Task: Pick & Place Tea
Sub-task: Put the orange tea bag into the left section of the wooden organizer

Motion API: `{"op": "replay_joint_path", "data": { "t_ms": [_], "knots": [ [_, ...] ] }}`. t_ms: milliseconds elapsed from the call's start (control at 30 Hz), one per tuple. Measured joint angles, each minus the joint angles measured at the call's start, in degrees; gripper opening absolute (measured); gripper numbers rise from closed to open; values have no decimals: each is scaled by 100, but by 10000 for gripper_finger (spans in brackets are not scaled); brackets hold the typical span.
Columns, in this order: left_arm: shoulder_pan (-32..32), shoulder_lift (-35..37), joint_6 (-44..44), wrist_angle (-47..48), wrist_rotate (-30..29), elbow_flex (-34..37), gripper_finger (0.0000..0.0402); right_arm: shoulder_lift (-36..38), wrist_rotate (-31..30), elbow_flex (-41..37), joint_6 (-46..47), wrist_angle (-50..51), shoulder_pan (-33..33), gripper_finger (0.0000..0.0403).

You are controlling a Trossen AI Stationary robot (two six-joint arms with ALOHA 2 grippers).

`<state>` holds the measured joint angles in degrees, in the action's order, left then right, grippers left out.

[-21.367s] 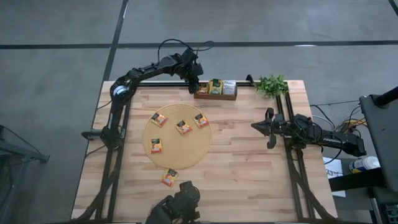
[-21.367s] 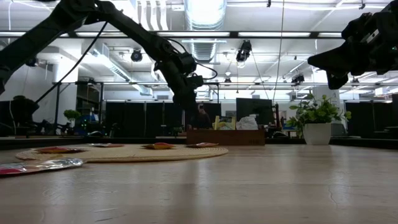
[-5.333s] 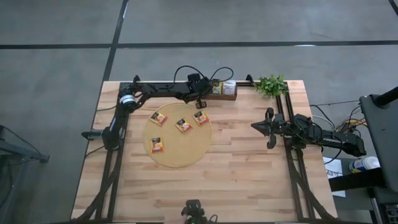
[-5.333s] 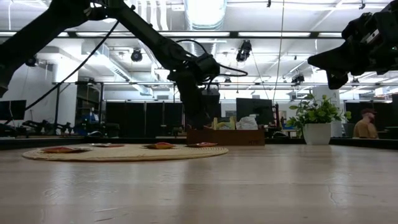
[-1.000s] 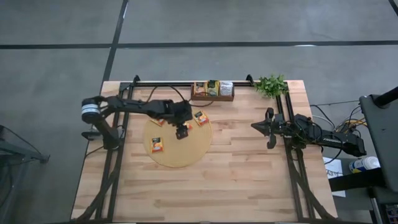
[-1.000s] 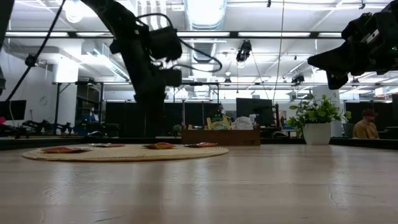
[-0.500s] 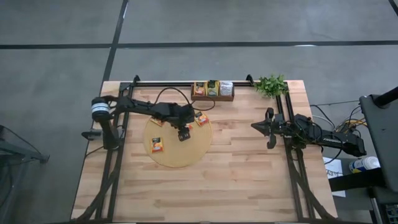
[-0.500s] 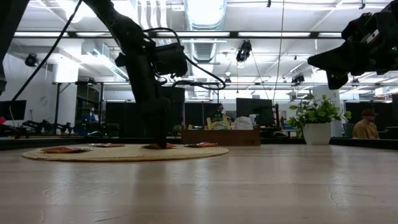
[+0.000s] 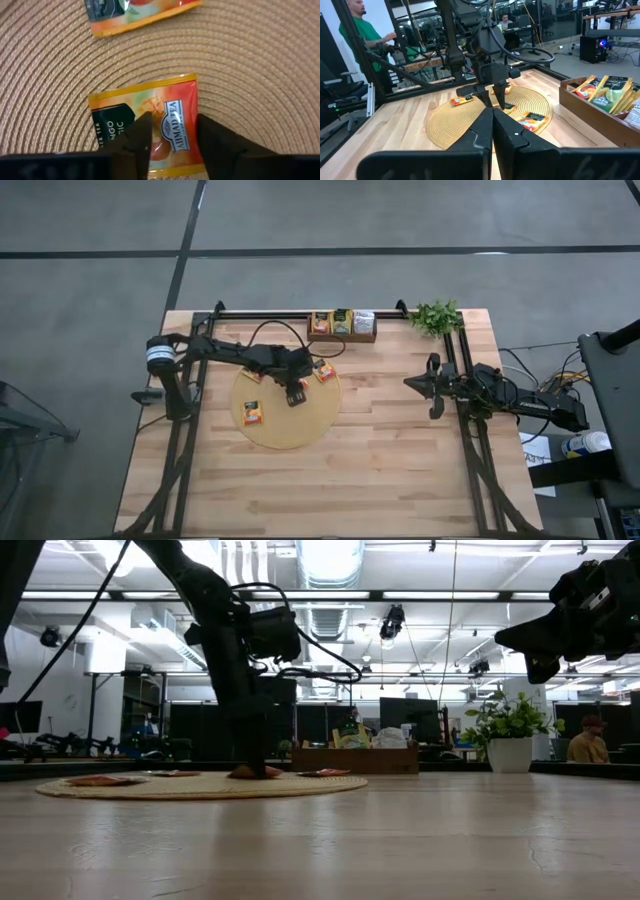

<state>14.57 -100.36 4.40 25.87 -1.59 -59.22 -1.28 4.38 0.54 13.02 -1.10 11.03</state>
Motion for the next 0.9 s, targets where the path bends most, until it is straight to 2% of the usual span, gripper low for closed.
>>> {"op": "replay_joint_path", "data": {
  "t_ms": [267, 467, 633, 900],
  "knots": [
    [0, 4, -172, 227, -124, -86, 15, 0, -2, 0, 0, -2, -2, 9],
    [-53, 4, -643, 523, -563, -479, 5, 0, -1, 0, 0, 0, 0, 9],
    [-183, 4, -1328, 640, -1407, -1004, 3, -2, 0, 0, 0, -2, 0, 9],
    [-200, 7, -2368, -90, -2330, -1458, 2, -2, 0, 0, 0, -2, -2, 9]
  ]
}}
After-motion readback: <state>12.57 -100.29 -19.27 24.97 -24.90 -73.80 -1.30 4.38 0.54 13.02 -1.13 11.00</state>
